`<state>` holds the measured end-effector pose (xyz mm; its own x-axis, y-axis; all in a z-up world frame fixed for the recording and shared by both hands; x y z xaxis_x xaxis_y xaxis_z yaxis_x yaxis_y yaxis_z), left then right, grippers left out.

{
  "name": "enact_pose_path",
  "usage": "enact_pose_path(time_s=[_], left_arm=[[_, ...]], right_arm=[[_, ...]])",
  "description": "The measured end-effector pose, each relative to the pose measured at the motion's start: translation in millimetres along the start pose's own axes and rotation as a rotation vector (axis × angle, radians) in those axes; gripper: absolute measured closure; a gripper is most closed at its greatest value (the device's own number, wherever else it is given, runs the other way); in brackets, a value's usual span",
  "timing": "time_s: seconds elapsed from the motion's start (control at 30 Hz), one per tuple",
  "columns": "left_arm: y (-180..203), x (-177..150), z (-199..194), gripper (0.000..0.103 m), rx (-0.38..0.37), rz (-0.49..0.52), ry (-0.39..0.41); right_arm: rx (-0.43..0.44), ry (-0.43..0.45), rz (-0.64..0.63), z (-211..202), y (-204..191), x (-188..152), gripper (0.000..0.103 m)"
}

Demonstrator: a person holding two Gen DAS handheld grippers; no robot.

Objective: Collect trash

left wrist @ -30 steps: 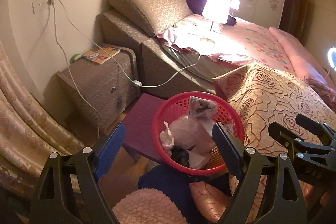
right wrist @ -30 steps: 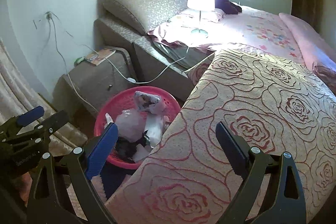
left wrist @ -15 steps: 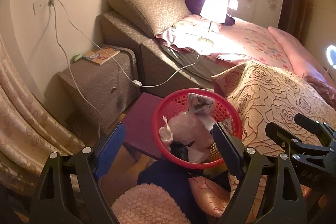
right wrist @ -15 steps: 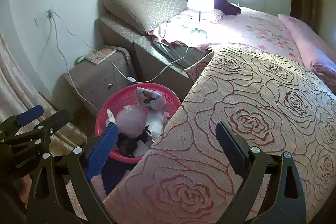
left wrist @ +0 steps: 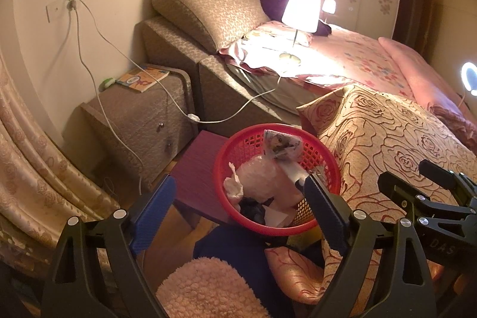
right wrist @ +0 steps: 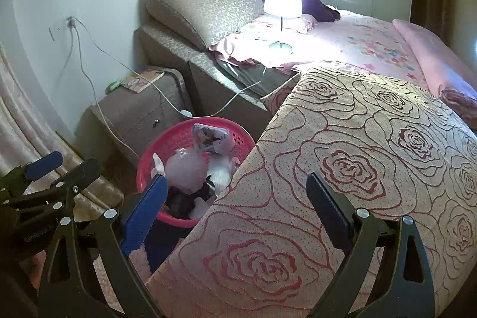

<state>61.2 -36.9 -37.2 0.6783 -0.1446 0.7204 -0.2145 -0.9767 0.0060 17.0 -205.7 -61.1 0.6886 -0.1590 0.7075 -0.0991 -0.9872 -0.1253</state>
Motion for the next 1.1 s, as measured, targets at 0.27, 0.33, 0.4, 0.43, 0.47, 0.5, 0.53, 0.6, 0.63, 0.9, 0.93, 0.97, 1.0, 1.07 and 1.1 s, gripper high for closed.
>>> enact_pose_path(time_s=[0.27,0.33,0.4,0.43,0.47,0.5,0.53,0.6,0.63,0.9,0.93,0.97,1.0,1.07,1.1], left_arm=[[0.8,-1.0,-0.8,0.017,-0.001,-0.001,-0.001],[1.0,-1.5,-1.0,0.017,-0.001,0.0,-0.002],[1.0,-1.2,-0.7,0.017,-0.001,0.0,-0.002],[1.1,-1.7,-1.1,0.017,-0.001,0.0,-0.002],[1.2,-1.9,-1.3,0.017,-0.001,0.0,-0.002],[1.0,-1.3,-0.7,0.017,0.0,0.0,-0.002],[0.9,-1.8,-1.1,0.017,0.001,0.0,-0.002],[1.0,-2.1,-1.0,0.017,0.001,-0.002,-0.003],[1.2,-2.8,-1.5,0.017,0.002,-0.002,-0.003],[1.5,-4.2,-0.5,0.017,0.002,-0.001,-0.004],[1.6,-4.1,-0.5,0.017,0.001,-0.002,-0.004],[1.7,-4.1,-0.5,0.017,0.001,-0.002,-0.004],[1.7,-4.1,-0.5,0.017,0.002,-0.002,-0.004],[1.8,-5.1,-1.1,0.017,0.001,-0.002,-0.005],[1.9,-4.5,-0.8,0.017,0.0,-0.003,-0.004]], right_arm=[[0.0,0.0,-0.002,-0.1,-0.4,-0.2,0.012],[0.001,-0.001,-0.001,0.0,-0.8,-0.5,0.012],[0.001,-0.002,-0.002,-0.2,-1.6,-0.1,0.012],[0.002,-0.002,-0.004,-0.3,-2.3,-0.4,0.012],[0.002,-0.004,-0.005,-0.2,-2.7,-0.6,0.012],[0.003,-0.005,-0.005,-0.2,-3.0,-0.8,0.012],[0.003,-0.006,-0.006,0.2,-3.7,-1.2,0.012],[0.003,-0.008,-0.005,0.5,-3.4,-1.5,0.012],[0.003,-0.008,-0.004,0.6,-3.3,-1.6,0.012],[0.001,-0.01,-0.003,2.7,-3.9,-1.4,0.012],[0.001,-0.011,-0.002,2.9,-3.8,-1.5,0.012],[0.001,-0.011,-0.002,2.7,-3.7,-1.5,0.012],[0.001,-0.012,-0.002,2.7,-3.8,-1.7,0.012],[0.001,-0.011,-0.002,2.4,-3.7,-2.0,0.012],[0.001,-0.012,-0.002,2.6,-3.8,-2.0,0.012]])
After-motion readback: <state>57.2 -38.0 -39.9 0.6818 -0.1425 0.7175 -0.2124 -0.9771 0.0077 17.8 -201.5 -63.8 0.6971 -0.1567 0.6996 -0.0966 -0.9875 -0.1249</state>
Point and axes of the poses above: each gripper's, at about its wrist camera, not at the fingertips, and z roughly the way its jaws point, y to its right, x to its top, the point moved 7 cm from there along z, roughly the way its jaws point, and after that the axes turned 1 degree about -x, right-handed, at the moved point
